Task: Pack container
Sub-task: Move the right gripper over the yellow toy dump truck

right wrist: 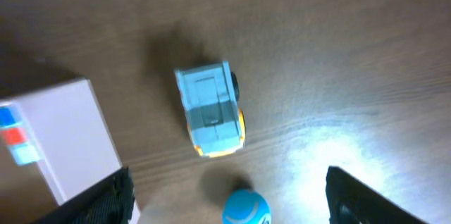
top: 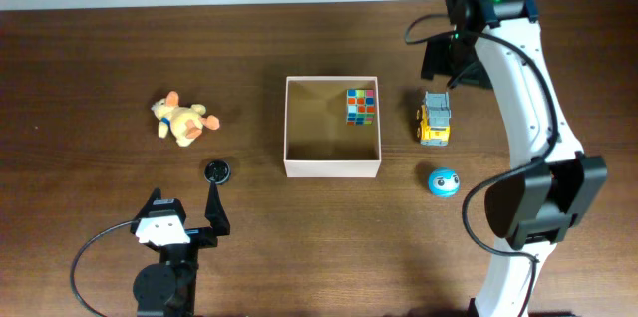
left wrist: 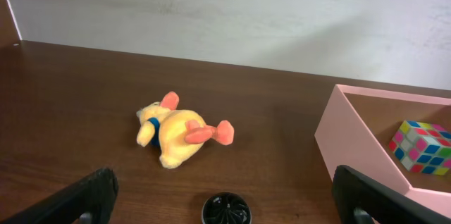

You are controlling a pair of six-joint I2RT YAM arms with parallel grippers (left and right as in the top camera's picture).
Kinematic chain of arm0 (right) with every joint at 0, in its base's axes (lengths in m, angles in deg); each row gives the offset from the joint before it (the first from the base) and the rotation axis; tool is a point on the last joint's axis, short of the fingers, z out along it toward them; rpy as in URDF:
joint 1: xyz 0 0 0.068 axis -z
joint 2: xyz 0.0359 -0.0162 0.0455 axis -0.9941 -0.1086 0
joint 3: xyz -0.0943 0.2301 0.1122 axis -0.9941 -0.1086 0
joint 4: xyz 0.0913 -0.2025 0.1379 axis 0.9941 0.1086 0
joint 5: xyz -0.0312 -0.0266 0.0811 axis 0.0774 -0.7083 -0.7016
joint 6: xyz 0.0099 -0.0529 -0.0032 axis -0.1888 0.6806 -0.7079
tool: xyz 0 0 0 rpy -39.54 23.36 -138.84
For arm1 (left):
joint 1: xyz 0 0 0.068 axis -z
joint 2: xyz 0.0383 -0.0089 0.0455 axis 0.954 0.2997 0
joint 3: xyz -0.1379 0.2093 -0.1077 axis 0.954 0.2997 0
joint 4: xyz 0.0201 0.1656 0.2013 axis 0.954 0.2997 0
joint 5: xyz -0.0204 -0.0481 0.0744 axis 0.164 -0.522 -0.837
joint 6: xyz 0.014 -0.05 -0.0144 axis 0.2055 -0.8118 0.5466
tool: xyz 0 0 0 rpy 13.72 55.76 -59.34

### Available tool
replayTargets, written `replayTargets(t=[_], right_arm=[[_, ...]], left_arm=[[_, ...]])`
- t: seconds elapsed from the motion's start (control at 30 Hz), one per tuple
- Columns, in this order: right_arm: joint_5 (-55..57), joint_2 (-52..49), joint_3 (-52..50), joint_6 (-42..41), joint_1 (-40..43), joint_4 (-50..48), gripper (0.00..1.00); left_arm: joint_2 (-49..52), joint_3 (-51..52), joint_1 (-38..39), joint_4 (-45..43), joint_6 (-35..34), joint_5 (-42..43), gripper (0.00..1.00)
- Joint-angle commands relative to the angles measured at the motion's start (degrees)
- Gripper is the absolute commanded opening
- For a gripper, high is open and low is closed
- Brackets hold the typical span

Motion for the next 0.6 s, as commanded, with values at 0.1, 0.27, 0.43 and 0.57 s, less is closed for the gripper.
replayTargets(t=[0.1, 0.27, 0.43, 0.57], right_arm=[[-5.27, 0.28, -12.2, -1.68, 0.13, -6.45, 0.81], [-5.9, 0.28, -18.69, -1.07, 0.15, -11.96, 0.82], [-6.84, 0.28, -23.34, 3.43, 0.24, -17.57, 0.82], [-8.09, 0.28, -25.68, 6.91, 0.26, -21.75, 0.82]], left_arm=[[-0.46, 0.31, -0.15, -0.15, 0.9, 0.61, 0.99], [-0.46, 0.31, -0.15, -0.15, 0.9, 0.61, 0.99], [-0.46, 0.31, -0.15, -0.15, 0.9, 0.61, 0.99], [-0.46, 0.31, -0.15, -0.15, 0.9, 0.61, 0.99]])
